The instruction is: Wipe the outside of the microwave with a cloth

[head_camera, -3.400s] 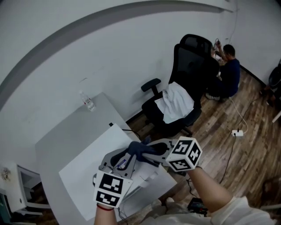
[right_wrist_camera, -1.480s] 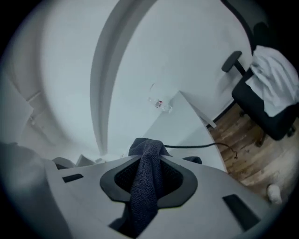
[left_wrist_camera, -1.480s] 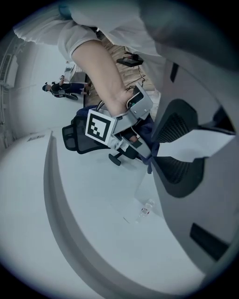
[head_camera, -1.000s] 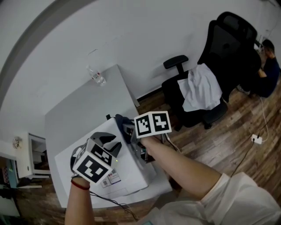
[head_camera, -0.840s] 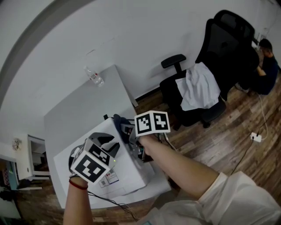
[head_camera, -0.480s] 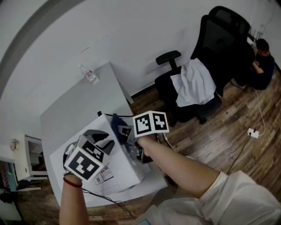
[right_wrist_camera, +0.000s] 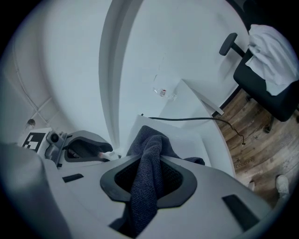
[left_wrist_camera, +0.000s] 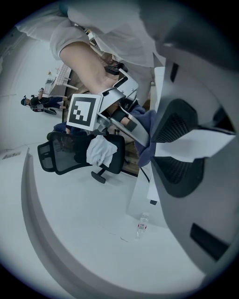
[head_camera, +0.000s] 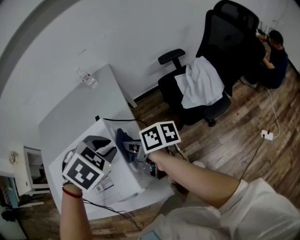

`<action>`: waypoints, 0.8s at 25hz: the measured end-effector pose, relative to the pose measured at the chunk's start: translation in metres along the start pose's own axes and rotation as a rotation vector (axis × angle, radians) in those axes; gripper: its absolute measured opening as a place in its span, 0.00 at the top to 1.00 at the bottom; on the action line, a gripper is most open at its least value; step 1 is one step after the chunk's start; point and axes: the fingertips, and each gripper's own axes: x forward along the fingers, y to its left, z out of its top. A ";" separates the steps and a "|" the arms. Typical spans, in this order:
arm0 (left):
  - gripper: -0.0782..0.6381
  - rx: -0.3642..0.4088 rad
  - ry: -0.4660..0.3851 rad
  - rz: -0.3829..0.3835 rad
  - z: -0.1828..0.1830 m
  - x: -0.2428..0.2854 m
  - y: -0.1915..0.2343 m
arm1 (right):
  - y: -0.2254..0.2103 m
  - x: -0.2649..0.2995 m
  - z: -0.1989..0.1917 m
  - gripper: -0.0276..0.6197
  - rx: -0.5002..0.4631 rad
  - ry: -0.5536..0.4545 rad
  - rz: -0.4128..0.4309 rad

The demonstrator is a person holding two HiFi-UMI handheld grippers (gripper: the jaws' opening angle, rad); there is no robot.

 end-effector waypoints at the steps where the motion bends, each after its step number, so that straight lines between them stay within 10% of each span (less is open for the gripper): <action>1: 0.76 0.003 0.002 -0.003 0.000 0.000 -0.001 | 0.000 -0.002 -0.004 0.81 0.000 0.009 0.004; 20: 0.76 0.013 -0.003 -0.039 0.000 0.000 -0.017 | 0.003 -0.033 -0.051 0.81 0.004 0.139 0.043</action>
